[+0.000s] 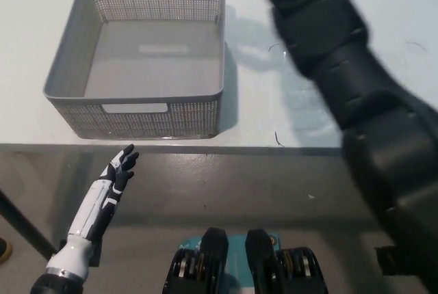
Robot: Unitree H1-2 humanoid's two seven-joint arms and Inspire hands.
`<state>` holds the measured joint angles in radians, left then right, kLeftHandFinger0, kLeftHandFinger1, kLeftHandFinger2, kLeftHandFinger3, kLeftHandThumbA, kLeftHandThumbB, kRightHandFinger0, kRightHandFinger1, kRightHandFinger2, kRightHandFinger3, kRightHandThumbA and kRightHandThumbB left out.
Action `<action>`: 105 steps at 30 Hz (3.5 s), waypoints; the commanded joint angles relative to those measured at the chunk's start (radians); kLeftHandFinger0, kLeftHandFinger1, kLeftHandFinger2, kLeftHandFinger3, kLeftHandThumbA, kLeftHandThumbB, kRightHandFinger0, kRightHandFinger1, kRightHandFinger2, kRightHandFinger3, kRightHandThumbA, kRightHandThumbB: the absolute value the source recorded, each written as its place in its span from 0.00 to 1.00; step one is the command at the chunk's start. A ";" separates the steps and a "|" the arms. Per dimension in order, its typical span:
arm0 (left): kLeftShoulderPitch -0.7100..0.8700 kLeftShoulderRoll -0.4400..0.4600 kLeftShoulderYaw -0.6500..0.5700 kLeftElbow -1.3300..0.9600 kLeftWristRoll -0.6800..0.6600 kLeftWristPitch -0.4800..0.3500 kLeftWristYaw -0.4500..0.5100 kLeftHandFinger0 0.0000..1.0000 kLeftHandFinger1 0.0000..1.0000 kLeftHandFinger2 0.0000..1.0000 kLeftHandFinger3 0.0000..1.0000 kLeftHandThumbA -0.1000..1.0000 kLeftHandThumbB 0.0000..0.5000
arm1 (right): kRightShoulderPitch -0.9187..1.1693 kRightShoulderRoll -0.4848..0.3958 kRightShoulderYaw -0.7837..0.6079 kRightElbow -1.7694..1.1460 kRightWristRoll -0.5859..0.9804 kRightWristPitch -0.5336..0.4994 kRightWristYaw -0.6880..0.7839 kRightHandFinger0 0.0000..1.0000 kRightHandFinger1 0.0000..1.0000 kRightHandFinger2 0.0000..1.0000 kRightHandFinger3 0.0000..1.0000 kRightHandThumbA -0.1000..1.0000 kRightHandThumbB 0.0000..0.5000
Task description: Use the right hand to pick up a webcam and put it into a container on the left side
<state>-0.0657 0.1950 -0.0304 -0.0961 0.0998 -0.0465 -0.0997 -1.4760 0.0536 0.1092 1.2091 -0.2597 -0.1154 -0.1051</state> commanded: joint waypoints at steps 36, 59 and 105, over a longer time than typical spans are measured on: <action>-0.093 0.036 -0.069 -0.067 0.049 0.047 -0.050 1.00 1.00 1.00 1.00 0.89 0.13 | 0.075 0.110 0.217 0.218 -0.085 0.000 -0.053 0.00 0.32 0.70 0.64 0.00 0.45; -0.138 0.050 -0.079 -0.069 0.042 0.053 -0.071 1.00 1.00 1.00 1.00 0.88 0.16 | 0.030 0.073 0.337 0.218 -0.153 0.111 0.167 1.00 1.00 1.00 1.00 0.92 0.82; -0.098 0.053 -0.033 -0.054 -0.046 0.019 -0.100 1.00 1.00 1.00 1.00 1.00 0.19 | 1.016 -0.155 -0.228 -1.640 0.521 0.119 0.279 1.00 1.00 1.00 1.00 1.00 0.81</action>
<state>-0.1688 0.2293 -0.1062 -0.1078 0.1375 0.0265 -0.1845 -0.7608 -0.0423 -0.0073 0.2608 -0.0924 -0.0117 0.1404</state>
